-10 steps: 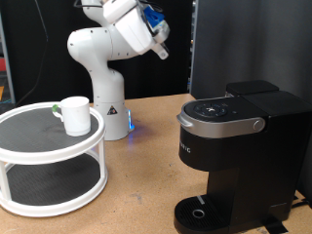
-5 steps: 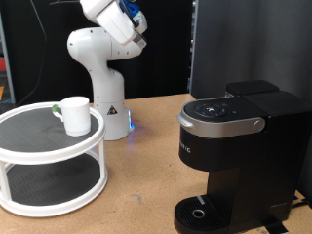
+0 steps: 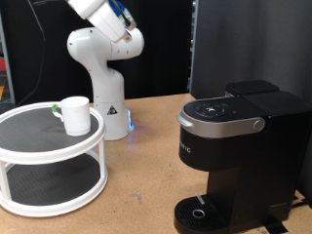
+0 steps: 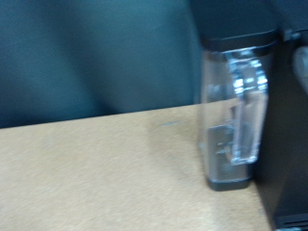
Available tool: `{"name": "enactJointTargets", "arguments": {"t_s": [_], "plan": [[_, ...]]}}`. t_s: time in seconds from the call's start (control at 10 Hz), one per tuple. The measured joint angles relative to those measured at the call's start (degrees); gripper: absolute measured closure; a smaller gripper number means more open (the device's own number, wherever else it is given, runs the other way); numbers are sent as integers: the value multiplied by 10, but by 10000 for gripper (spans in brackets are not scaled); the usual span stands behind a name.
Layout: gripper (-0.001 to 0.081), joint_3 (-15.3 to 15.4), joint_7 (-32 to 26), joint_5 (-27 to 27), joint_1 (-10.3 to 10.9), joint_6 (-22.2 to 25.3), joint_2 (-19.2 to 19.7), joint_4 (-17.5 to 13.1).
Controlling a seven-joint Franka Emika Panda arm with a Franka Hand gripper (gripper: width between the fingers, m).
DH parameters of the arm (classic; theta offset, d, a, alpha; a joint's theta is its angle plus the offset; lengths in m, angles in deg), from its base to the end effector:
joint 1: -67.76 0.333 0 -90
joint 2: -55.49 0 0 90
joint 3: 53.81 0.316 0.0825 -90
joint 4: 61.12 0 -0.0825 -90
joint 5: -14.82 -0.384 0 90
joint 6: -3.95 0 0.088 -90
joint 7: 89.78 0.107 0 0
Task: Make a cup of coffee with the keurig machine
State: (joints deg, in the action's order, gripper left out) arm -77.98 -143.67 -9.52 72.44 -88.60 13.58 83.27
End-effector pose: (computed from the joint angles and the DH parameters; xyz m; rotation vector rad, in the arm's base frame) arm 0.3109 -0.0798 0.5003 -2.2936 -0.7894 -0.2550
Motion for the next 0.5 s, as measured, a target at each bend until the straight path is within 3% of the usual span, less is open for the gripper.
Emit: {"name": "enactJointTargets", "arguments": {"t_s": [0.2, 0.3, 0.5], "plan": [[804, -22, -29, 28, -5, 54, -24, -1], [804, -20, -23, 26, -5, 42, -24, 1], [804, -15, 20, -28, -22, -57, -37, 35]]}}
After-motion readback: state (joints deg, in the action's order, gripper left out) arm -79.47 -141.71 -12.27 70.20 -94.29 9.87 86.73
